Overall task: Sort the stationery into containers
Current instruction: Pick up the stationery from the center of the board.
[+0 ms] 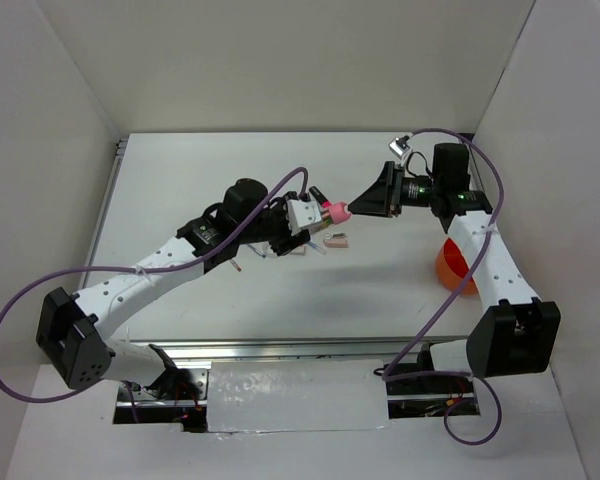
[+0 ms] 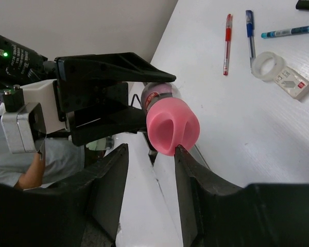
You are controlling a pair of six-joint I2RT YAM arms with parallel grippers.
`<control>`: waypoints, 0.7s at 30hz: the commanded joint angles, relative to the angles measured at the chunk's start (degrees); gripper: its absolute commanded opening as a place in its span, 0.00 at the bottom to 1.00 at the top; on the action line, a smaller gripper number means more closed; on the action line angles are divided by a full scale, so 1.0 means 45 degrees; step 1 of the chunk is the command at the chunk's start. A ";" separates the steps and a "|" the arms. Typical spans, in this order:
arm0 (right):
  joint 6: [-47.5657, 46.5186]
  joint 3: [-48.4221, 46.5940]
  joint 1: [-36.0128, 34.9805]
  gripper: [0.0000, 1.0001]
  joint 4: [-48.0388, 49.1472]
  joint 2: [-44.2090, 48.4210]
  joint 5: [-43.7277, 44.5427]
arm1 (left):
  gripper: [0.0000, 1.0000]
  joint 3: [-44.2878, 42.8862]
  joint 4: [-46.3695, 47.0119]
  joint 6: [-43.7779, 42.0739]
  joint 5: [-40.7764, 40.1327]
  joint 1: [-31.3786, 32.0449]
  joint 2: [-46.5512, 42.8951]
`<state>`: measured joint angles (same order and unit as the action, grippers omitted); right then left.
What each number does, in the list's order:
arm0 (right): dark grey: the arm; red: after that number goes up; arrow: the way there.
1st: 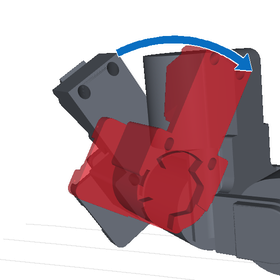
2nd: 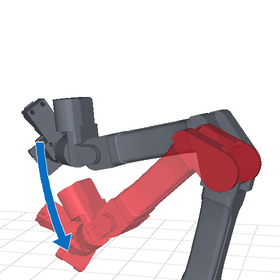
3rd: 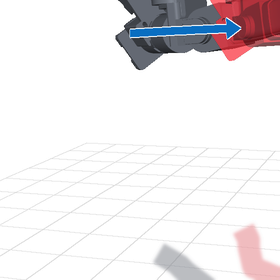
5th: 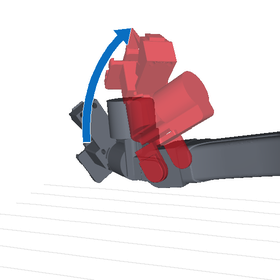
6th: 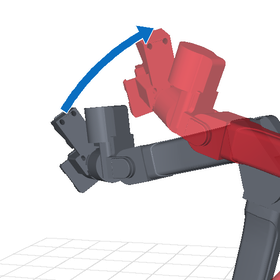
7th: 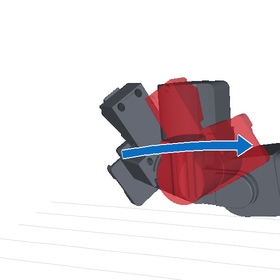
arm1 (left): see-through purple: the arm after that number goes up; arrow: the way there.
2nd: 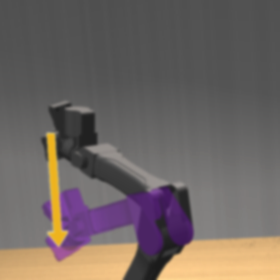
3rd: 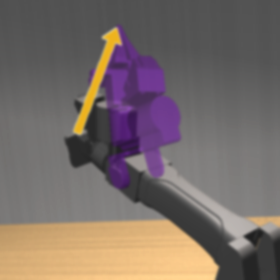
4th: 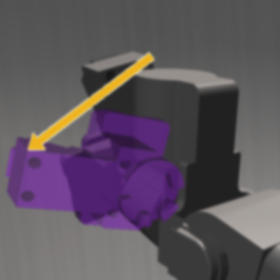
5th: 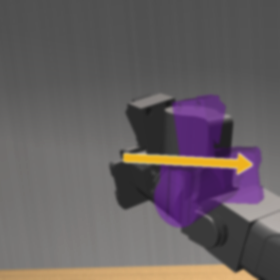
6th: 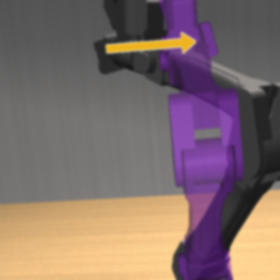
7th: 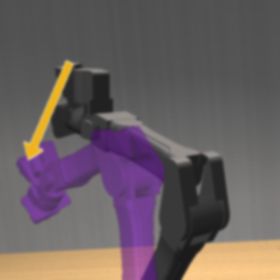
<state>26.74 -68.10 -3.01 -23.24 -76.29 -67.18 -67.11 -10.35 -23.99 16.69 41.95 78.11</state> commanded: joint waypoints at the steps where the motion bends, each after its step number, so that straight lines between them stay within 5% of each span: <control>1: -0.0181 0.0093 -0.0172 0.48 0.0146 -0.0194 0.0026 | 0.00 -0.0692 0.0815 -0.0158 0.0295 0.0188 -0.0013; 11: -0.0435 -0.0024 0.0004 0.50 -0.0264 -0.0468 0.0514 | 0.00 -0.0692 0.0757 -0.0196 0.0296 0.0189 0.0007; 21: -0.0551 0.0152 -0.0035 0.35 -0.0205 -0.0546 0.0026 | 0.00 -0.0809 0.0894 -0.0158 0.0276 0.0189 0.0123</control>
<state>25.41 -67.81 -2.98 -24.45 -78.96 -65.43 -67.29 -10.70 -24.01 16.75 42.54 78.63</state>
